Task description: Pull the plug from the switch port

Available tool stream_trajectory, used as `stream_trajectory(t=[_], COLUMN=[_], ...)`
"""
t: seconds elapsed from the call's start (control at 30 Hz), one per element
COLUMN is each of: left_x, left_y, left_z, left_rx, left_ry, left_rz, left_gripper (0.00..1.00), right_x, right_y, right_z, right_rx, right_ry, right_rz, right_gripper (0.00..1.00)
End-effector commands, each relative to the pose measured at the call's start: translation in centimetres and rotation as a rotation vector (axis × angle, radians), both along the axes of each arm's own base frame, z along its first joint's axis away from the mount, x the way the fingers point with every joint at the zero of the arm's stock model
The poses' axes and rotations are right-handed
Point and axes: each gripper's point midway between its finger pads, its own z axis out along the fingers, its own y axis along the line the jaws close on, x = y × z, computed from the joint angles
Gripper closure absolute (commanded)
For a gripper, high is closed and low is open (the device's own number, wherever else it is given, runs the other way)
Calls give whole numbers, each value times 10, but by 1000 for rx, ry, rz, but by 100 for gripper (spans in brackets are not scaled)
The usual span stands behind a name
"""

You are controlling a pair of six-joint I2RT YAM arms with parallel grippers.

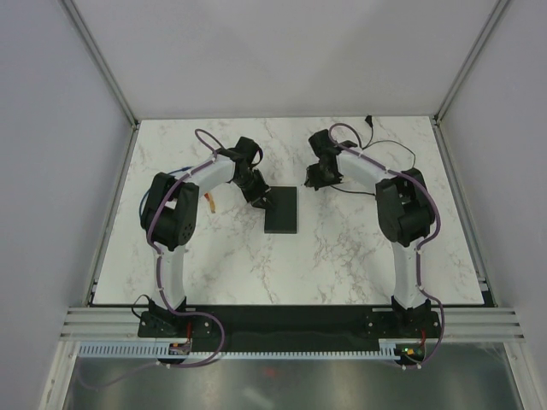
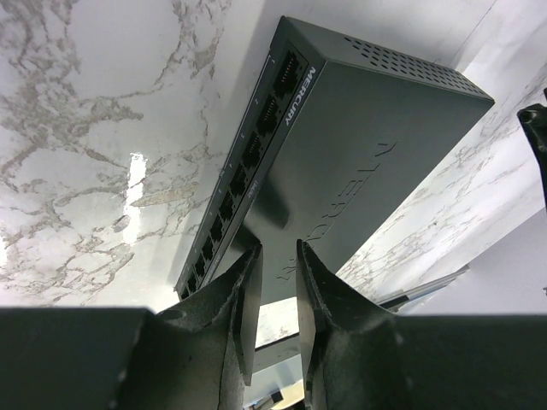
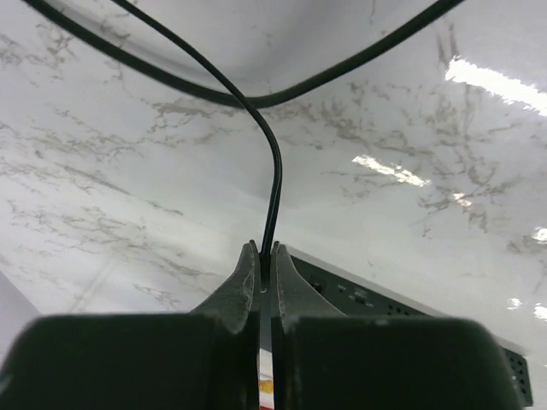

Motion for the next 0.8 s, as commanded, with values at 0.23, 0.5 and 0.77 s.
stream_trajectory(t=[0.23,0.5,0.77], left_x=[-27,-5,1], left_y=[46,30,2], left_z=[-54,3,84], left_rx=[243,133,-76], left_ry=[89,-132,-361], left_rz=[-33,-212,-364], left_gripper=[67,67,59], right_x=[8,21,37], right_y=[-31,-46,-83], right_z=[31,74,125], right_rx=[-121,-282,-452], right_ry=[-66,-233,-435], right_rz=[181,607,859], right_gripper=[100,100,100])
